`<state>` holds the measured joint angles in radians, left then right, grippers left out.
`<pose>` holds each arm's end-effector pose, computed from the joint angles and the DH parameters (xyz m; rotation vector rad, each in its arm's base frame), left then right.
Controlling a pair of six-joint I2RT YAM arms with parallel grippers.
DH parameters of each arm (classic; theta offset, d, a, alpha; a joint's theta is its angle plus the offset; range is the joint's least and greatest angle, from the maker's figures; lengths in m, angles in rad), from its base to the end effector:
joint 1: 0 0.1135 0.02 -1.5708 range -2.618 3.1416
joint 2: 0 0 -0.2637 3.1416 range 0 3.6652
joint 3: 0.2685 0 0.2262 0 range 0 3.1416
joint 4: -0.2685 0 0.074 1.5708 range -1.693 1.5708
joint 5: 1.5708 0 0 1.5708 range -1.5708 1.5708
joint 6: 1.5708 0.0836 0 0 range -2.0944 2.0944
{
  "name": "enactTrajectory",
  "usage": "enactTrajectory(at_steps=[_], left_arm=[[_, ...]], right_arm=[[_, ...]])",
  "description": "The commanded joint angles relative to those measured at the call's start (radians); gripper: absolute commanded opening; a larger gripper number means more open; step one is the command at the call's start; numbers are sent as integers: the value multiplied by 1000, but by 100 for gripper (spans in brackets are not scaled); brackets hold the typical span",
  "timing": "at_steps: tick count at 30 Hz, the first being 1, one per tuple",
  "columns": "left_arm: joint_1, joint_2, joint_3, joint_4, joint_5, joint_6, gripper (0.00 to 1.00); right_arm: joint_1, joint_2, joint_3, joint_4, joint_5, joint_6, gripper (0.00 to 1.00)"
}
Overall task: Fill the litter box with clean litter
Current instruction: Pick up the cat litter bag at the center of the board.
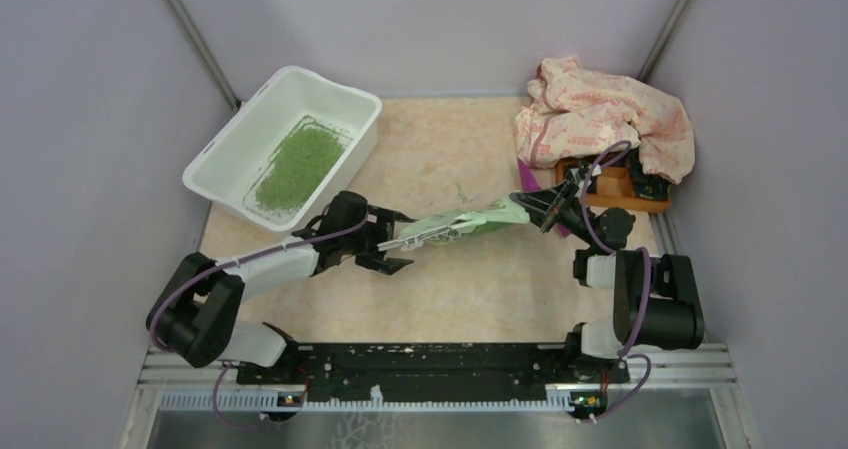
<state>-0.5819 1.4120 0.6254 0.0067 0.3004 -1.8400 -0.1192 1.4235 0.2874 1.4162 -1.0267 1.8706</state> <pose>0.2238 -0.1769 0.1537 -1.5354 2.4169 -1.2688 0.2471 0.0424 0.2342 0.6248 1.7002 2.0026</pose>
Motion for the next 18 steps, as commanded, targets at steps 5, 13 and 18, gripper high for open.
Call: enactTrajectory(at_steps=[5,13,18], left_arm=[[-7,-58,-73,107,-99,-134,98],[-7,-31,-94,232,-130,-144,98],[-10,50,-49,295,-101,-145,98]], right_arm=[[-10,-13,8,165,19,16,0],[-10,-11,3,162,21,9,0],[-10,-10,9,160,23,11,0]])
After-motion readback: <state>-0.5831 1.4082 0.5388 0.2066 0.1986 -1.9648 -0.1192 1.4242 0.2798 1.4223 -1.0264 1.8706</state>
